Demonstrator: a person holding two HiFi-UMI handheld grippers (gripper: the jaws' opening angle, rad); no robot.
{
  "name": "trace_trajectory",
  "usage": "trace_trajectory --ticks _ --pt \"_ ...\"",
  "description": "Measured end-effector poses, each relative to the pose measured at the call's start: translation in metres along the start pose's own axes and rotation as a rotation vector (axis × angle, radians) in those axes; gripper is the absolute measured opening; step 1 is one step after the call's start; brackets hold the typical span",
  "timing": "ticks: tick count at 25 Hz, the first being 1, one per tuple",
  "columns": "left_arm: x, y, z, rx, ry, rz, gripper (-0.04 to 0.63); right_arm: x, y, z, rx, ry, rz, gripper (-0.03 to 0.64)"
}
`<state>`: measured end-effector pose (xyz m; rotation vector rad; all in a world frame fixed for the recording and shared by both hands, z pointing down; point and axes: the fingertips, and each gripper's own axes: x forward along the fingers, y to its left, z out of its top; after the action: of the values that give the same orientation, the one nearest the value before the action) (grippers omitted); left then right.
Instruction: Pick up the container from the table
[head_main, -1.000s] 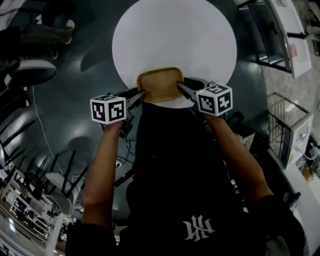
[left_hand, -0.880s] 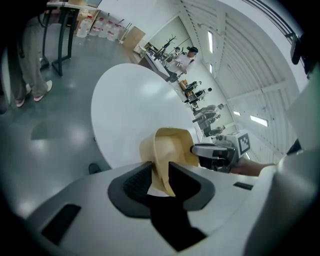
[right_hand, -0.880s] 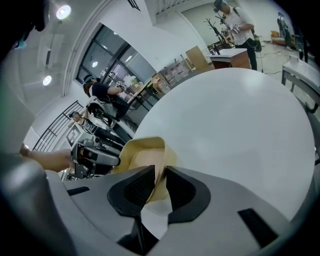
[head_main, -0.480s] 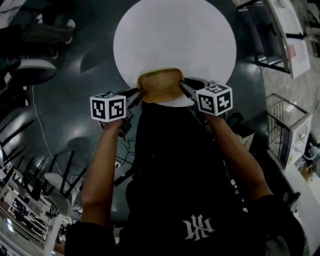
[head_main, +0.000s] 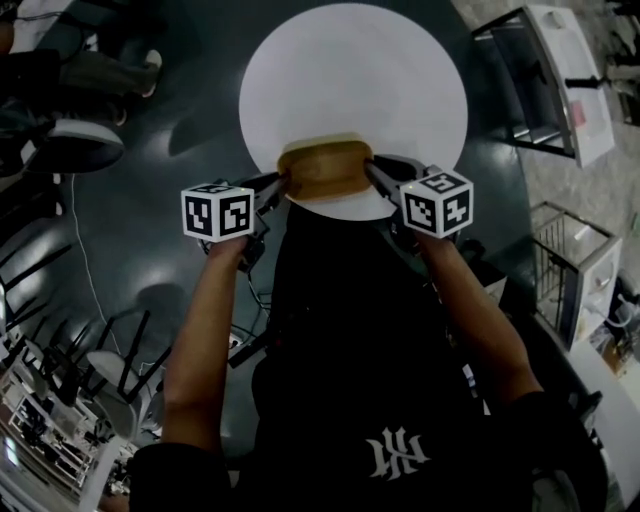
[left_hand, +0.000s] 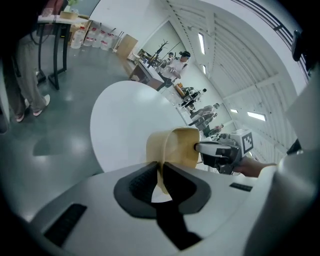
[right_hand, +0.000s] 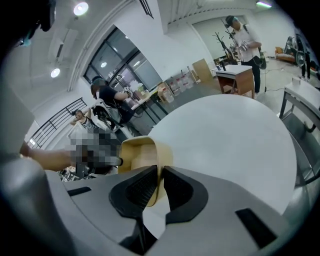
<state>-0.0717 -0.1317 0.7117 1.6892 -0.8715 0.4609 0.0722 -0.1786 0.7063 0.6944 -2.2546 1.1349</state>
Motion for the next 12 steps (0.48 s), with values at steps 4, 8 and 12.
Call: trace_trajectory --ticks 4,8,12 --pt "-0.012 -0.009 0.022 0.034 -0.042 -0.003 0.037 -0.012 0.011 0.025 -0.046 -0.046 -0.001 0.067" --pt "-0.028 -0.023 0.049 0.082 -0.092 -0.002 0.037 -0.027 0.022 0.053 -0.084 -0.102 -0.002 0.067" --pt "-0.050 -0.041 0.078 0.133 -0.156 -0.005 0.035 -0.044 0.037 0.084 -0.131 -0.170 -0.003 0.067"
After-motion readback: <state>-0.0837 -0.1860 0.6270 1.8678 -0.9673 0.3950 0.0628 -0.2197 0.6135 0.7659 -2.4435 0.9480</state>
